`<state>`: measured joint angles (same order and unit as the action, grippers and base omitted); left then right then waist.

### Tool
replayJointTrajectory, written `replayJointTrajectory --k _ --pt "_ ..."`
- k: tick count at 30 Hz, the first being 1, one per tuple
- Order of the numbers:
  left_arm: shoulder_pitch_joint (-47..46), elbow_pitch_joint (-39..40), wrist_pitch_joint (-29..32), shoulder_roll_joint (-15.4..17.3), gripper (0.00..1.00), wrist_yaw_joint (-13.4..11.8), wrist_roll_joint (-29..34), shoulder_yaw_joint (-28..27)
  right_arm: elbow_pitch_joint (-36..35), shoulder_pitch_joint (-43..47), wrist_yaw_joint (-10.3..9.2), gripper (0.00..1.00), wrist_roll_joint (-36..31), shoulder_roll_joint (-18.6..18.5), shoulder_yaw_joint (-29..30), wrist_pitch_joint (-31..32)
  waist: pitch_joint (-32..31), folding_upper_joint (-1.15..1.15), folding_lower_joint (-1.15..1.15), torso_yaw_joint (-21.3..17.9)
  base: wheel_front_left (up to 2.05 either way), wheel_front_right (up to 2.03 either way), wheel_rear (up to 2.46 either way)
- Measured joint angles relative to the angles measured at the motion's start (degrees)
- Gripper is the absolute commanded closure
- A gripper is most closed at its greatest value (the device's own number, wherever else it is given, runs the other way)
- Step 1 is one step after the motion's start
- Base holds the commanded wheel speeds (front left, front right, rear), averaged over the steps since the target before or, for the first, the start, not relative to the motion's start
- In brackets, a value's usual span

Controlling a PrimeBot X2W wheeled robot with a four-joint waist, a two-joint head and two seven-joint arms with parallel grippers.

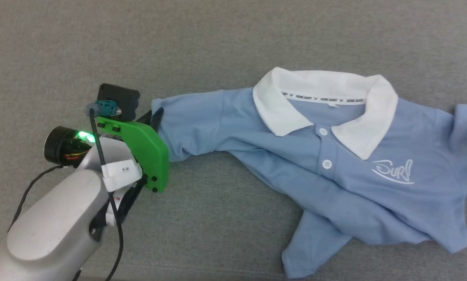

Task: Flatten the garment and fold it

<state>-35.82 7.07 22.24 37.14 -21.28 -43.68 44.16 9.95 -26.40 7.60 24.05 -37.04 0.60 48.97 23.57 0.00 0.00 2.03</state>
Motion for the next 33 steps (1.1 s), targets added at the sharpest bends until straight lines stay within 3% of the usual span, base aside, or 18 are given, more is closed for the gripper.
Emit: replayJointTrajectory --k 8,16,17,18,19,25,33 --pt "-0.35 3.34 0.97 0.12 1.00 -1.00 1.77 0.49 7.72 -5.73 -0.02 0.00 0.30 -3.30 -6.75 -0.96 2.50 0.00 0.00 2.00 0.00 0.00 0.00" --pt "-0.62 4.49 0.97 0.14 1.00 -1.57 2.21 0.83 9.98 -8.74 -0.03 0.00 1.94 -7.51 -14.93 -1.42 4.01 0.00 0.00 3.18 0.00 0.00 0.00" --pt "-0.62 4.50 0.97 0.12 1.00 -1.57 2.25 0.85 10.09 -8.92 -0.03 0.04 2.42 -8.02 -15.92 -1.53 4.13 0.00 0.00 3.28 0.00 0.00 0.00" --pt "-0.62 4.49 0.97 0.12 1.00 -1.72 2.25 0.89 10.23 -9.13 -0.03 0.73 2.90 -8.44 -16.79 -1.82 4.21 -0.01 0.00 3.39 0.00 0.00 0.00" --pt "-0.62 4.47 0.97 0.11 1.00 -1.75 2.24 0.92 10.29 -9.23 -0.03 1.00 3.35 -8.68 -17.45 -2.18 4.24 0.00 0.00 3.48 0.00 0.00 0.00" --pt "-0.55 3.48 0.93 0.03 1.00 -1.98 2.21 1.01 12.95 -9.78 -0.02 1.00 4.86 -7.84 -18.14 -6.62 3.14 0.00 0.00 3.38 0.00 0.00 0.00" --pt "0.34 1.04 -0.71 -0.15 1.00 -2.27 1.24 -0.10 15.22 -9.58 -0.02 1.00 7.90 -5.15 -14.26 -15.46 -1.04 0.00 0.00 2.38 0.00 0.00 0.00"
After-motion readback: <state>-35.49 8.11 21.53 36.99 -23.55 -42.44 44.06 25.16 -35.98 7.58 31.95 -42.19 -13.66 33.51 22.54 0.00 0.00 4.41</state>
